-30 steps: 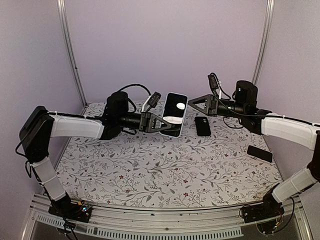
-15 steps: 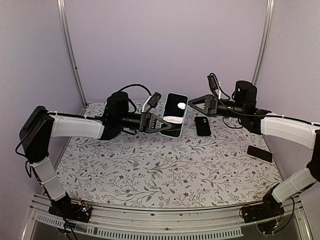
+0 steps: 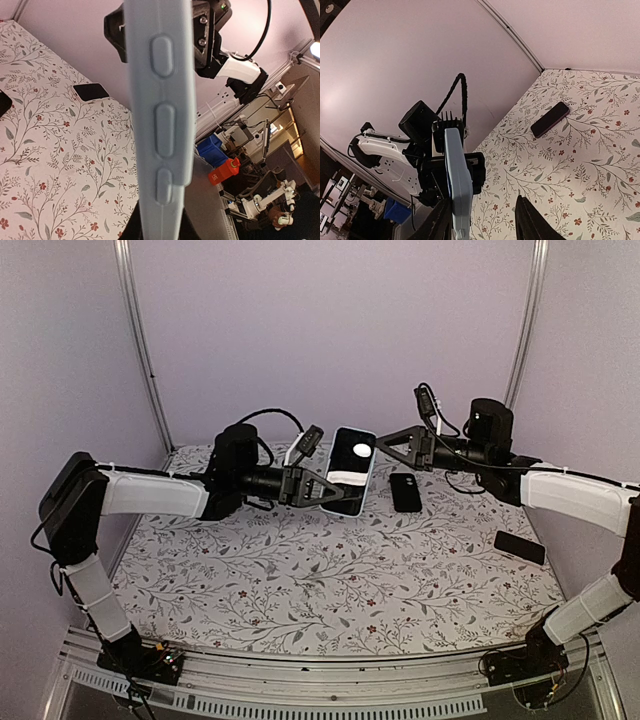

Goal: Take the phone out of the phone case
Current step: Remove the top right corner of the phone case from itself.

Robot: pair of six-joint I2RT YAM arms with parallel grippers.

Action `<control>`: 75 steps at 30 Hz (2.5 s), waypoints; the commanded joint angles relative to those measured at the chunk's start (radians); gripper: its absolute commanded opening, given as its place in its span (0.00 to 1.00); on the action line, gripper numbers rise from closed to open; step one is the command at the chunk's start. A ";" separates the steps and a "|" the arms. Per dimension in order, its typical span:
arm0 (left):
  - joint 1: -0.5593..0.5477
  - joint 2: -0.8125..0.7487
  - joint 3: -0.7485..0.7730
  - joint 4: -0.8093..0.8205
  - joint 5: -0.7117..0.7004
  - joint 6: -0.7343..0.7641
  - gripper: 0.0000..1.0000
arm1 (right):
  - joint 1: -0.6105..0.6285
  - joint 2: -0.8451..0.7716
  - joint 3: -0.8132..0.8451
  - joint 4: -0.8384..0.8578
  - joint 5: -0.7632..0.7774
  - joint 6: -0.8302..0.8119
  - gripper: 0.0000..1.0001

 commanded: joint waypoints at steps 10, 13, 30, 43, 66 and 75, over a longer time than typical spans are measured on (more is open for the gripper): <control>-0.016 -0.069 0.030 0.028 0.018 0.050 0.00 | -0.059 0.054 0.015 -0.057 0.008 0.041 0.43; -0.011 -0.063 0.029 0.012 -0.002 0.053 0.00 | -0.058 0.037 0.010 -0.055 0.007 0.031 0.43; 0.007 -0.030 0.045 -0.019 -0.025 0.037 0.00 | -0.003 -0.047 -0.011 0.013 -0.048 -0.033 0.49; -0.011 -0.042 0.048 -0.043 -0.007 0.070 0.00 | 0.002 0.009 0.027 0.004 -0.024 -0.017 0.48; -0.030 -0.077 0.043 -0.067 -0.001 0.120 0.00 | -0.006 0.054 0.055 -0.095 0.017 0.007 0.46; -0.027 -0.097 0.029 -0.035 -0.033 0.111 0.00 | -0.038 0.044 0.003 -0.070 -0.009 0.041 0.44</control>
